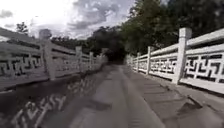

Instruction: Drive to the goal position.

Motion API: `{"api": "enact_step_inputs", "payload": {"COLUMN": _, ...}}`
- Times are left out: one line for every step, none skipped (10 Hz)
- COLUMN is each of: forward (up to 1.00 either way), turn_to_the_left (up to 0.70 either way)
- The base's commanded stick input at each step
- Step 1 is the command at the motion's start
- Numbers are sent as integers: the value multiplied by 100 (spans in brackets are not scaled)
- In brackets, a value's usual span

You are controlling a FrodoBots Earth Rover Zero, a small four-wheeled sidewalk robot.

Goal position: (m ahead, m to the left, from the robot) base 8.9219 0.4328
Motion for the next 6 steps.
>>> {"api": "enact_step_inputs", "payload": {"forward": 70, "turn_to_the_left": 0}}
{"api": "enact_step_inputs", "payload": {"forward": 70, "turn_to_the_left": 0}}
{"api": "enact_step_inputs", "payload": {"forward": 70, "turn_to_the_left": 0}}
{"api": "enact_step_inputs", "payload": {"forward": 70, "turn_to_the_left": 0}}
{"api": "enact_step_inputs", "payload": {"forward": 70, "turn_to_the_left": 0}}
{"api": "enact_step_inputs", "payload": {"forward": 70, "turn_to_the_left": 0}}
